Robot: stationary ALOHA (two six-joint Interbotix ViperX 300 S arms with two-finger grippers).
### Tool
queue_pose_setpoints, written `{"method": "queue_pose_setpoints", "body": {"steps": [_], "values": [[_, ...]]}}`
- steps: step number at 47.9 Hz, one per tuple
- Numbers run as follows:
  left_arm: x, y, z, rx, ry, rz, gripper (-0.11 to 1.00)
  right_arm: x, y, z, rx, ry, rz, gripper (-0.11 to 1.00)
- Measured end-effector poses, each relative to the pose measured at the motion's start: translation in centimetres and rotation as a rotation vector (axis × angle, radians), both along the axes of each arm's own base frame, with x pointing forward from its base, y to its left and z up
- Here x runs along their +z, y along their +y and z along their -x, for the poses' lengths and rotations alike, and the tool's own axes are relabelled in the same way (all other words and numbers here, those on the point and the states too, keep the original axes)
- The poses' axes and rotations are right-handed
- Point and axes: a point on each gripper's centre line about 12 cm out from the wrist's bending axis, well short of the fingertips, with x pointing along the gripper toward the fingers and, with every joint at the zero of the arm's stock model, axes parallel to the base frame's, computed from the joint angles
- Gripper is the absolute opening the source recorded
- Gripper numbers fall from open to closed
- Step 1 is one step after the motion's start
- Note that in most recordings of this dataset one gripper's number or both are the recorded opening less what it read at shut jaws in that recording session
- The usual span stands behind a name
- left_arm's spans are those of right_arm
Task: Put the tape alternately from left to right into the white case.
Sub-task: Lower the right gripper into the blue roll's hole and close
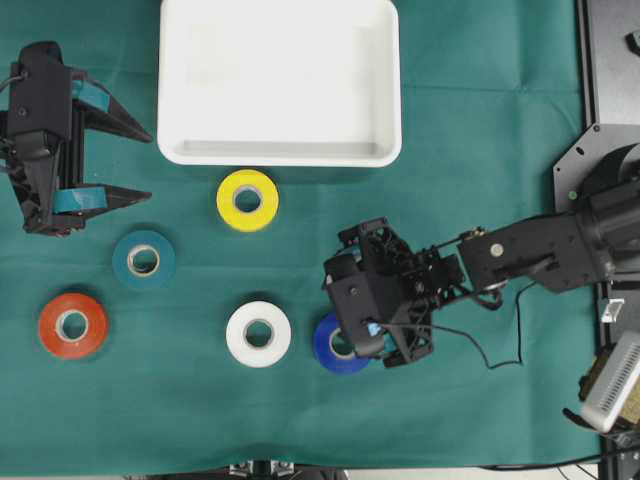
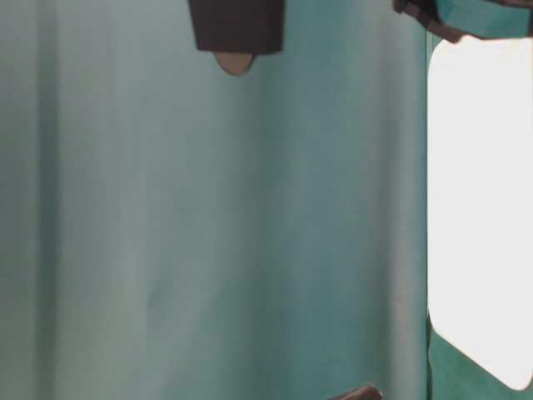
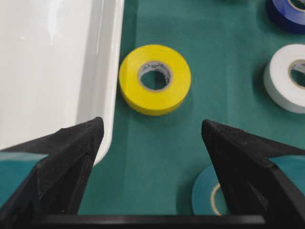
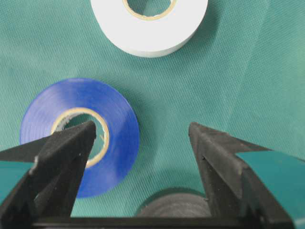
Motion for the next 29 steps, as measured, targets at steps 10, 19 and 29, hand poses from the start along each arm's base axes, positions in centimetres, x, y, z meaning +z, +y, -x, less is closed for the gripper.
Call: {"method": "queue_pose_setpoints", "body": {"steps": [10,19,29], "values": [[0.0,0.0,0.0,0.002,0.002,0.0,0.62,-0.8,0.2,-0.3,-0.003,0.017,0.001,0.84],[0.0,0.0,0.0,0.001,0.002,0.001,0.62,-2.0,0.2,-0.3,-0.014,0.052,0.005,0.84],[0.0,0.0,0.0,0.002,0.0,0.001,0.62,-2.4,0.2,-0.3,-0.023,0.065,0.004,0.84]]}}
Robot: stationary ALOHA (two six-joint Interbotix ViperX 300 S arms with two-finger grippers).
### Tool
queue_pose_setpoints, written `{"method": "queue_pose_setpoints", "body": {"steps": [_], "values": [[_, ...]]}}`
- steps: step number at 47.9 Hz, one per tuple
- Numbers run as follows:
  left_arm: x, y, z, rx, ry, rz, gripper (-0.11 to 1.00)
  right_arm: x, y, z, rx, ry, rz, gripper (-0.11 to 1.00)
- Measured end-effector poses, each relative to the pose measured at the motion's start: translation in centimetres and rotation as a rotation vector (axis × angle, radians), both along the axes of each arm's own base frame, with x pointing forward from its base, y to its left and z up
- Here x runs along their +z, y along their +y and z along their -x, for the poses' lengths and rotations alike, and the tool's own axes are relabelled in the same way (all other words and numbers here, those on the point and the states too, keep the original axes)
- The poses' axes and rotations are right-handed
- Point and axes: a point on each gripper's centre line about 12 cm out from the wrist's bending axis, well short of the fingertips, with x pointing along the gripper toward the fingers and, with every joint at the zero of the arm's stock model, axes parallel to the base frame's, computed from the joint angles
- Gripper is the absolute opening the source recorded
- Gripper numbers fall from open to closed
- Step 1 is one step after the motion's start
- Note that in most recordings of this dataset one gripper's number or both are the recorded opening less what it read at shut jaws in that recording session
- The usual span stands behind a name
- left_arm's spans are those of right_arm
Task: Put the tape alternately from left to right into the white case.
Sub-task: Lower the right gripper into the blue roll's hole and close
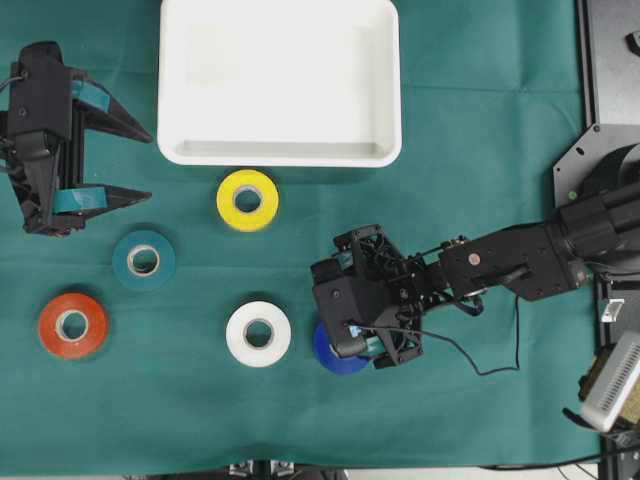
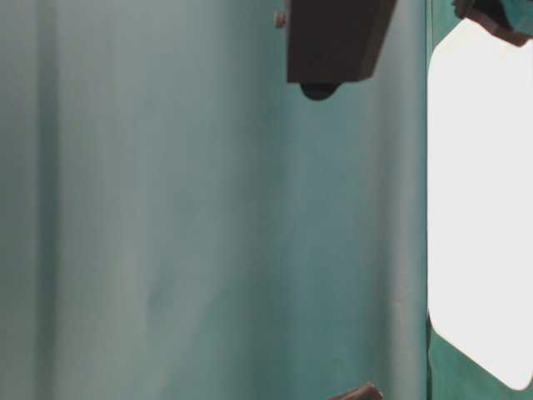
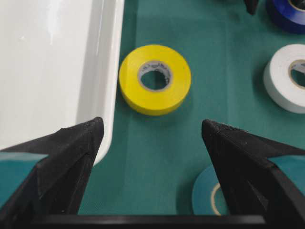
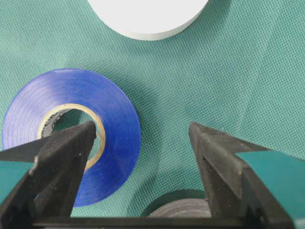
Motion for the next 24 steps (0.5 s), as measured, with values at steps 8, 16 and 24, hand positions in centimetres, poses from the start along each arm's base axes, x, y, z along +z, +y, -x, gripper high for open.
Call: {"method": "queue_pose_setpoints", "body": {"steps": [8,16,24], "values": [[-0.04,0.0,-0.01,0.0,0.002,0.0,0.62,0.0,0.06,0.02,0.0,0.0,-0.001,0.83],[-0.04,0.0,-0.01,0.0,0.002,0.0,0.62,0.01,0.06,0.01,0.0,-0.001,-0.002,0.76],[-0.04,-0.04,-0.01,-0.003,0.002,-0.003,0.62,0.01,0.2,0.05,0.015,-0.004,0.008,0.41]]}}
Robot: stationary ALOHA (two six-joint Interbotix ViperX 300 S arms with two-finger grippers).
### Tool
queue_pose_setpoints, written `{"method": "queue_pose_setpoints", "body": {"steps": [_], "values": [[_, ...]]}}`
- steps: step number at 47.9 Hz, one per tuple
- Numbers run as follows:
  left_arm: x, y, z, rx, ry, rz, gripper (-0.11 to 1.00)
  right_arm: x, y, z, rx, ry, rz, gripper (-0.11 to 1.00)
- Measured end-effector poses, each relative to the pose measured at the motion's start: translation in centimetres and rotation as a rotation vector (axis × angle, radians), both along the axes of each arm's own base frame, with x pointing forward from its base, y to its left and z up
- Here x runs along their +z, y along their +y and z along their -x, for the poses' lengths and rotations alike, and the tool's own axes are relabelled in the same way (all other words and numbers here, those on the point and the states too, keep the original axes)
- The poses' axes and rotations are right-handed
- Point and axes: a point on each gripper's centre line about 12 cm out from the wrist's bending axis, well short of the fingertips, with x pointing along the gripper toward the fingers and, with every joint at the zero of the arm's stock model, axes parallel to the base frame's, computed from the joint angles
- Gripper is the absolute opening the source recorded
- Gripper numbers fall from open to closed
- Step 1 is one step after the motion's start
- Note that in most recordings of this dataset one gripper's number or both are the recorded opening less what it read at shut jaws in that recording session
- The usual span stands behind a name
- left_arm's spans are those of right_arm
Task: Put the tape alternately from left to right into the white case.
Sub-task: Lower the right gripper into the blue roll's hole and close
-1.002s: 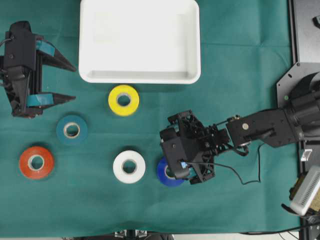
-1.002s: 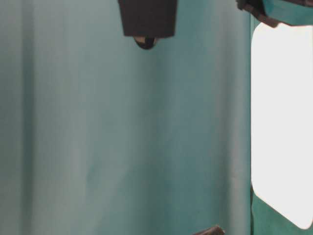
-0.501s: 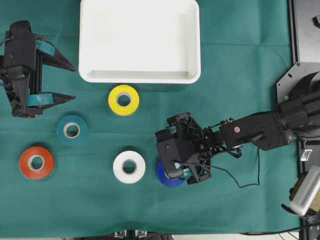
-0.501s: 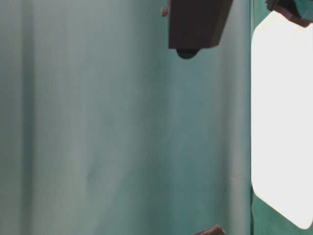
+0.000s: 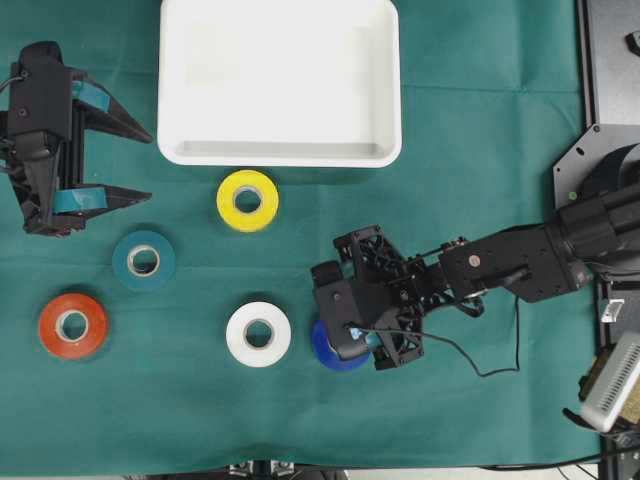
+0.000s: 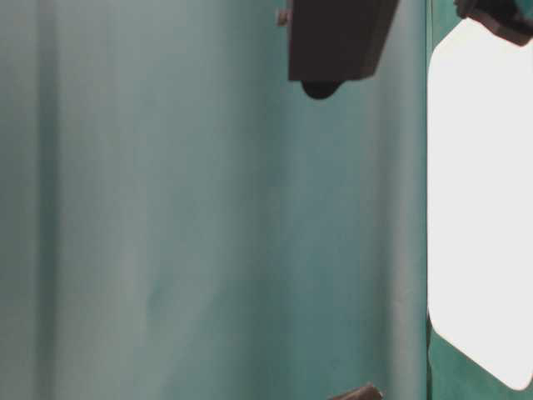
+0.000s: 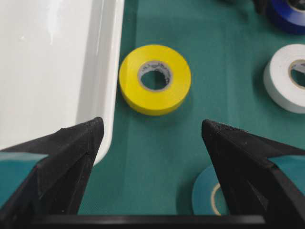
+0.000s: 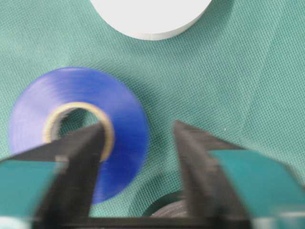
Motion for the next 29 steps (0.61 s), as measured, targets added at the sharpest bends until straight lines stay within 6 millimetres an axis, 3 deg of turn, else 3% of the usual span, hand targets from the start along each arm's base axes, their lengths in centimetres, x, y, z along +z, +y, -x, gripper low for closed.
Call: {"method": "queue_pose_setpoints", "body": {"steps": [3,5,29], "values": [[0.0,0.0,0.0,0.002,0.0,0.003,0.62,0.0,-0.01,-0.01,0.005,-0.002,0.005,0.26],[0.04,0.0,0.01,0.002,-0.002,0.003,0.62,0.0,-0.02,-0.01,0.008,-0.003,0.007,0.22],[0.0,0.04,0.0,0.002,0.0,0.001,0.62,0.58,0.14,-0.49,0.008,-0.02,0.002,0.22]]}}
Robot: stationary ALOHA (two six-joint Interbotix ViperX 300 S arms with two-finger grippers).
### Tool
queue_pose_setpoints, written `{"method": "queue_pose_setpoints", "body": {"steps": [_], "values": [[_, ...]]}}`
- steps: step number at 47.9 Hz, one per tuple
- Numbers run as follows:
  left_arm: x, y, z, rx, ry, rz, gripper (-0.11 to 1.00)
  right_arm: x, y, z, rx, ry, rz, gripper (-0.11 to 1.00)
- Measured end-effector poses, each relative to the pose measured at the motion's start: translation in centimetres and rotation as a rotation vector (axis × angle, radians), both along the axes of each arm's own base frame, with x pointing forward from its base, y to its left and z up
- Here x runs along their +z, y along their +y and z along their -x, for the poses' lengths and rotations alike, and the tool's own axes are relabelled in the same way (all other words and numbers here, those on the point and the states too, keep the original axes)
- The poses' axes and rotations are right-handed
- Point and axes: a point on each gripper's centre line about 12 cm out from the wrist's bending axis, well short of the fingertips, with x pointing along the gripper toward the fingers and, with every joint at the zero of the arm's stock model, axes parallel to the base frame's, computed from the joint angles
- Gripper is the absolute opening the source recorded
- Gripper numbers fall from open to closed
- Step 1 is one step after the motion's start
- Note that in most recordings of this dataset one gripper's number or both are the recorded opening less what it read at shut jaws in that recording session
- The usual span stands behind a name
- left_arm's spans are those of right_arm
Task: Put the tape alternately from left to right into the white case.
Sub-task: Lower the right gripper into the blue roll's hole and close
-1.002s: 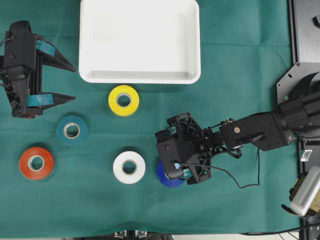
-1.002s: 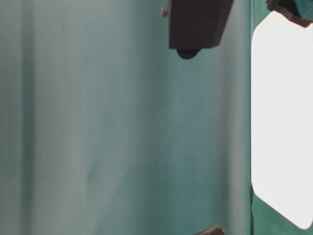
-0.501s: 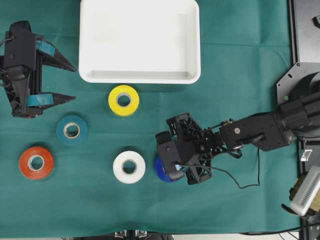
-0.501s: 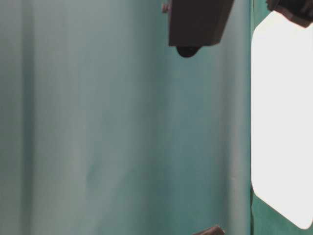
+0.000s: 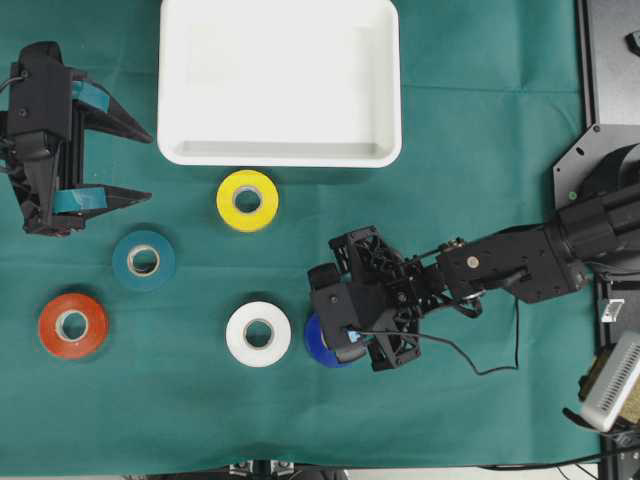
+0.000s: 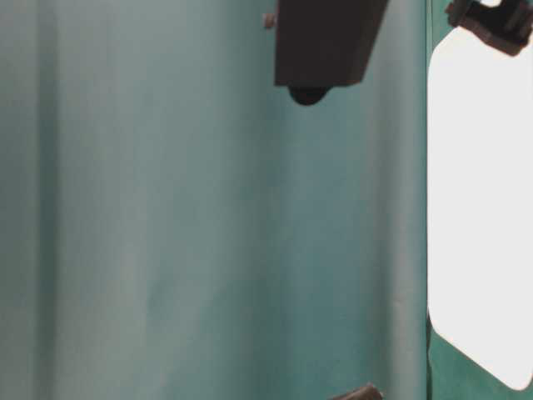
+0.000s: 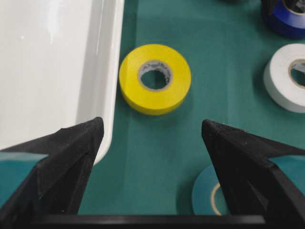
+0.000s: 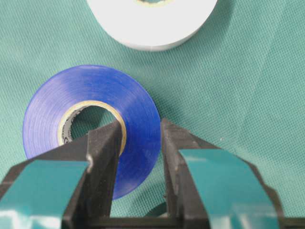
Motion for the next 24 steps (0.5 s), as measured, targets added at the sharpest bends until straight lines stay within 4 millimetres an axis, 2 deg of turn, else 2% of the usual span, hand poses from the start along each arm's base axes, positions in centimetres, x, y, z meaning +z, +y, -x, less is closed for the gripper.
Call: {"method": "queue_pose_setpoints", "body": {"steps": [14,24], "values": [[-0.1,0.0,0.1,-0.001,0.003,0.001,0.62,3.9,0.1,-0.2,0.0,-0.097,-0.035,0.22],[-0.1,0.0,0.1,-0.001,0.003,0.001,0.62,4.3,-0.2,-0.3,-0.008,-0.108,-0.039,0.22]]}}
